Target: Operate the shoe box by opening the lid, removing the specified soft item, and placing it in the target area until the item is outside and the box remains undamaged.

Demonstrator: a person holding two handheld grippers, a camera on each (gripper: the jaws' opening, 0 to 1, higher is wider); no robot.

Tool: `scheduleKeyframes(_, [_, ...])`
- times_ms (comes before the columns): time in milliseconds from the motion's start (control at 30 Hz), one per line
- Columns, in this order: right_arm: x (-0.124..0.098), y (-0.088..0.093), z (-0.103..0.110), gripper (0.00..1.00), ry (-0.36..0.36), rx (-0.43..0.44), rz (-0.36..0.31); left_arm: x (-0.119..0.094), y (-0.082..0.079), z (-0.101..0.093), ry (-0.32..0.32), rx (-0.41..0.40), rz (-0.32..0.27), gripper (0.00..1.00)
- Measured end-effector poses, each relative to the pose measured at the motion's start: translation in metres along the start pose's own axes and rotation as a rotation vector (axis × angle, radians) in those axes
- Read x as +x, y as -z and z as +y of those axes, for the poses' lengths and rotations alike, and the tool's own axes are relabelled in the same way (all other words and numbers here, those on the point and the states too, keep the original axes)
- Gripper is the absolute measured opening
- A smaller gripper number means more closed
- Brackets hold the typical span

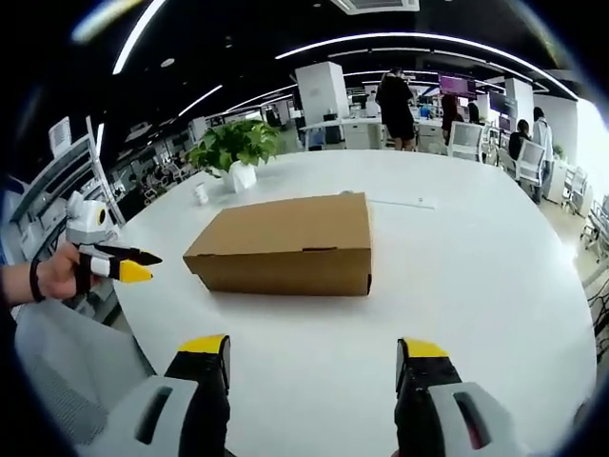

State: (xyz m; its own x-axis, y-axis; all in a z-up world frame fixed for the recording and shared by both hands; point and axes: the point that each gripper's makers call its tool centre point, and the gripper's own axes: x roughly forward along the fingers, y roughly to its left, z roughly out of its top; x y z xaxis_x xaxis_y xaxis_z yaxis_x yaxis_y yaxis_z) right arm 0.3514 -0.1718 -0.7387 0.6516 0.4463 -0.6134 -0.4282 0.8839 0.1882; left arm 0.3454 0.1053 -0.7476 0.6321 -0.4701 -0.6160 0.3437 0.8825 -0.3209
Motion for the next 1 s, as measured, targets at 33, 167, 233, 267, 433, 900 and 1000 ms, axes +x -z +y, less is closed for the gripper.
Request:
scheduleKeyframes(33, [0.001,-0.001,-0.002,0.70,-0.002,0.000,0.000,0.001,0.000,0.000,0.000,0.001,0.002,0.71])
scheduleKeyframes(167, [0.009,-0.006,-0.007,0.69,-0.011,0.006,-0.004,0.006,-0.002,-0.001,0.003,0.006,0.004,0.71])
scheduleKeyframes(233, [0.013,-0.007,-0.010,0.68,-0.016,0.011,-0.005,0.008,-0.004,0.000,0.003,0.009,0.004,0.71])
scheduleKeyframes(267, [0.014,-0.008,-0.011,0.68,-0.017,0.010,-0.004,0.009,-0.005,0.001,0.004,0.009,0.003,0.71])
scheduleKeyframes(433, [0.025,-0.014,-0.013,0.68,-0.031,0.001,-0.006,0.015,-0.011,0.004,0.006,0.011,-0.008,0.71])
scheduleKeyframes(900, [0.058,-0.032,-0.019,0.66,-0.063,0.009,-0.018,0.027,-0.025,0.009,0.008,0.042,-0.005,0.69])
scheduleKeyframes(1000, [0.066,-0.038,-0.023,0.65,-0.069,0.034,-0.030,0.030,-0.026,0.008,0.009,0.045,-0.004,0.69])
